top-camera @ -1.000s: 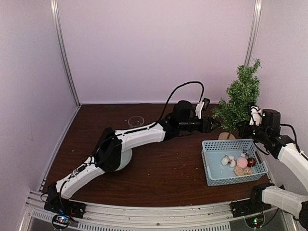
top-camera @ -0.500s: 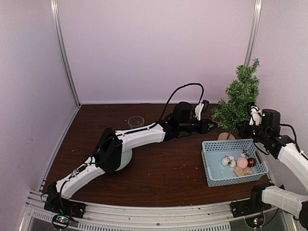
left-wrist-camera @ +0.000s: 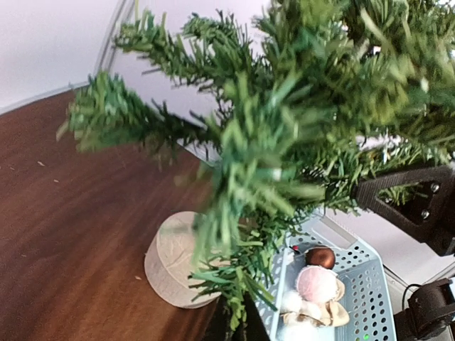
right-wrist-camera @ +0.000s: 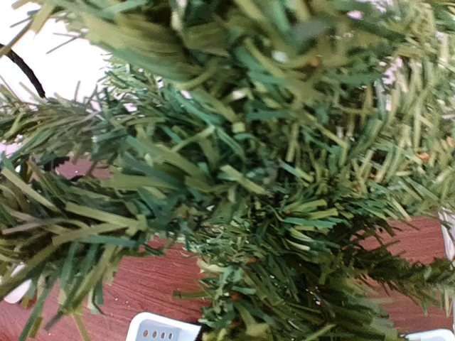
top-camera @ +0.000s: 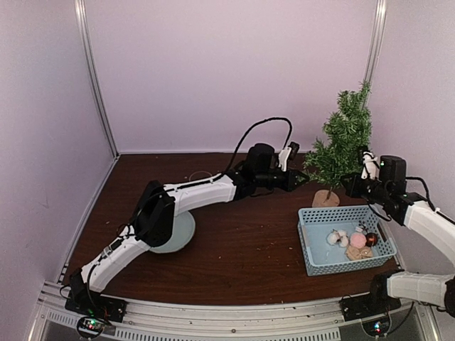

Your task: Decorate the small christmas tree

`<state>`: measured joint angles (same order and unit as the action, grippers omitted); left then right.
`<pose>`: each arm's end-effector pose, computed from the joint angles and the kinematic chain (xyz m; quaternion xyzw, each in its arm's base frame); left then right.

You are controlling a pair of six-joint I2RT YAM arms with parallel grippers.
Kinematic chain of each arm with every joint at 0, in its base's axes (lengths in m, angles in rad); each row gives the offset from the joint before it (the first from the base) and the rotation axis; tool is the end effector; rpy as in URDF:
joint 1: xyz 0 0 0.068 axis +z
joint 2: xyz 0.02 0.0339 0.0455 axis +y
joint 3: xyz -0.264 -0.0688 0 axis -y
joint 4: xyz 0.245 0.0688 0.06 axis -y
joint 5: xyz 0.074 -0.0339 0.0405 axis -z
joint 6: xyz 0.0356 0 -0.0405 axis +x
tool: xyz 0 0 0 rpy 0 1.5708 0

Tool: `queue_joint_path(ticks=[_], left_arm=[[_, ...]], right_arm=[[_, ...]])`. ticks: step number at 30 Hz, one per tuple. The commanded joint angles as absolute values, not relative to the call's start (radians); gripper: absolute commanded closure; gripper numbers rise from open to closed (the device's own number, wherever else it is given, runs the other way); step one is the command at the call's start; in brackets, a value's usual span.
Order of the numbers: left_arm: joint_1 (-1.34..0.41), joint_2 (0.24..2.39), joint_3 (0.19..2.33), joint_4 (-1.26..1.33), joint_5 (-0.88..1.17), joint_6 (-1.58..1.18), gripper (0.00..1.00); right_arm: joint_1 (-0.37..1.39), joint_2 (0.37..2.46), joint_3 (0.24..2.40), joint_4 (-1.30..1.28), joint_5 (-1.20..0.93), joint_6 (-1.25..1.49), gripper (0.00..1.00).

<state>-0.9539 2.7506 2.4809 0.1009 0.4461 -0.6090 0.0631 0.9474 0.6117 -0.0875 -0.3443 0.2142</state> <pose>0.3466 -0.5153 0.1888 0.2684 0.7097 -0.5630 0.3275 0.2138 0.0255 0.2596 -0.0303 0.8321 0.2164 0.5098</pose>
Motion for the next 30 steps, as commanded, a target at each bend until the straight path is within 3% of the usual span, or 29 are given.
queue_joint_path(ticks=[1, 8, 13, 18, 30], left_arm=[[-0.911, 2.635, 2.468, 0.057, 0.437, -0.521, 1.00], [-0.890, 2.552, 2.406, -0.022, 0.426, -0.467, 1.00], [-0.840, 2.301, 1.917, 0.223, 0.373, -0.462, 1.00], [-0.803, 2.092, 1.564, 0.275, 0.342, -0.392, 1.00], [-0.776, 1.757, 1.244, 0.207, 0.230, -0.297, 1.00]], right_arm=[[0.088, 1.004, 0.654, -0.016, -0.368, 0.233, 1.00], [0.184, 1.114, 0.718, 0.047, -0.360, 0.230, 1.00], [0.245, 1.171, 0.755, 0.086, -0.343, 0.233, 1.00], [0.325, 1.248, 0.791, 0.129, -0.342, 0.238, 1.00], [0.534, 1.445, 0.899, 0.237, -0.324, 0.261, 1.00]])
